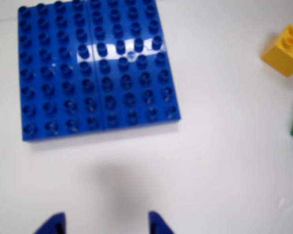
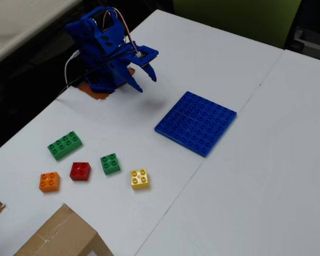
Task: Pick up the 2x2 green block and go up the 8x8 blue block.
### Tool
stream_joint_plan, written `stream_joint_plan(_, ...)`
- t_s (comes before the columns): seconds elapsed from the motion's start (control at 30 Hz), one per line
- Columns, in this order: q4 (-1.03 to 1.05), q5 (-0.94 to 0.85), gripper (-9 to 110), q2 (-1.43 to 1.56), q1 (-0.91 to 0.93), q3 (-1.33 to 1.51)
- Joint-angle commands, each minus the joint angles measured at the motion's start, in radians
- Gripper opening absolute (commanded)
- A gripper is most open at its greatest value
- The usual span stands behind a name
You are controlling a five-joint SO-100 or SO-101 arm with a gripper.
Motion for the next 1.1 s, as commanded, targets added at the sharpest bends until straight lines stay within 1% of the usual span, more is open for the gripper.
stream_joint_plan(0.0, 0.054, -0.038, 23, -0.064, 0.037, -0.147)
stream_joint_plan(0.13, 0.166, -0.078, 22, -0.233, 0.052, -0.337)
stream_joint_plan(0.27, 0.304, -0.112, 22, -0.58, 0.087, -0.673)
stream_joint_plan(0.37, 0.39, -0.132, 23, -0.825, 0.143, -0.939)
stream_joint_plan(0.43, 0.417, -0.133, 24, -0.962, 0.202, -1.063)
stream_joint_plan(0.47, 0.417, -0.147, 25, -1.011, 0.238, -1.094)
stream_joint_plan(0.57, 0.416, -0.27, 25, -1.111, 0.359, -1.118)
stream_joint_plan(0.67, 0.416, -0.302, 28, -1.197, 0.469, -1.177)
stream_joint_plan(0.8, 0.416, -0.371, 31, -1.331, 0.592, -1.324)
stream_joint_plan(0.93, 0.416, -0.37, 34, -1.513, 0.658, -1.486)
stream_joint_plan(1.07, 0.397, -0.36, 35, -1.658, 0.676, -1.572)
